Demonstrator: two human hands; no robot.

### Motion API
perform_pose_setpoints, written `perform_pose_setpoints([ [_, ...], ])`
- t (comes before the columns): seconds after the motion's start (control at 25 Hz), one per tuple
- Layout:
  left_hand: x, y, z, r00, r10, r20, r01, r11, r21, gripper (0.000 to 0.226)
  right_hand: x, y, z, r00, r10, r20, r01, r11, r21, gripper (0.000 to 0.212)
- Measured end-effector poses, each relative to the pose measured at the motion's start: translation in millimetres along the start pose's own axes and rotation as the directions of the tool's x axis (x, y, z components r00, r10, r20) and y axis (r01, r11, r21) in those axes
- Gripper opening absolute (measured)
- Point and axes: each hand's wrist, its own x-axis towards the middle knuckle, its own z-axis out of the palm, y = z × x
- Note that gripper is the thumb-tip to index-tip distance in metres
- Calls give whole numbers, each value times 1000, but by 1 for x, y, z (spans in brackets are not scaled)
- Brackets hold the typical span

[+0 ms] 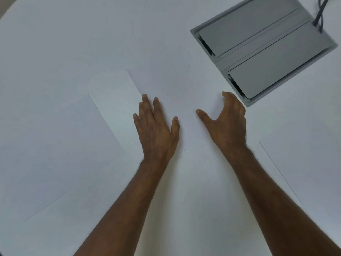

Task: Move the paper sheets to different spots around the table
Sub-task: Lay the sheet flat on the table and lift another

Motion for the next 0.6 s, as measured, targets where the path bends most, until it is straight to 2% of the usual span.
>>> perform_pose_setpoints([
  [0.24, 0, 5, 16, 1000, 3, -14, -1, 985, 172, 73, 15, -2, -1, 1000, 4, 1, -4, 997, -78, 91],
  [0.36, -1, 6, 16, 1000, 7, -23, -2, 978, 210, 72, 24, -2, -5, 998, 60, 25, -61, 997, 52, 85],
  [0.48, -1, 7, 17, 999, 18, -26, -12, 975, 221, 71, 31, 0, -9, 996, 89, 29, -93, 975, 204, 69],
  [0.6, -1, 7, 16, 999, 23, -25, -17, 978, 210, 70, 31, 2, -16, 993, 102, 60, -113, 966, 232, 48],
])
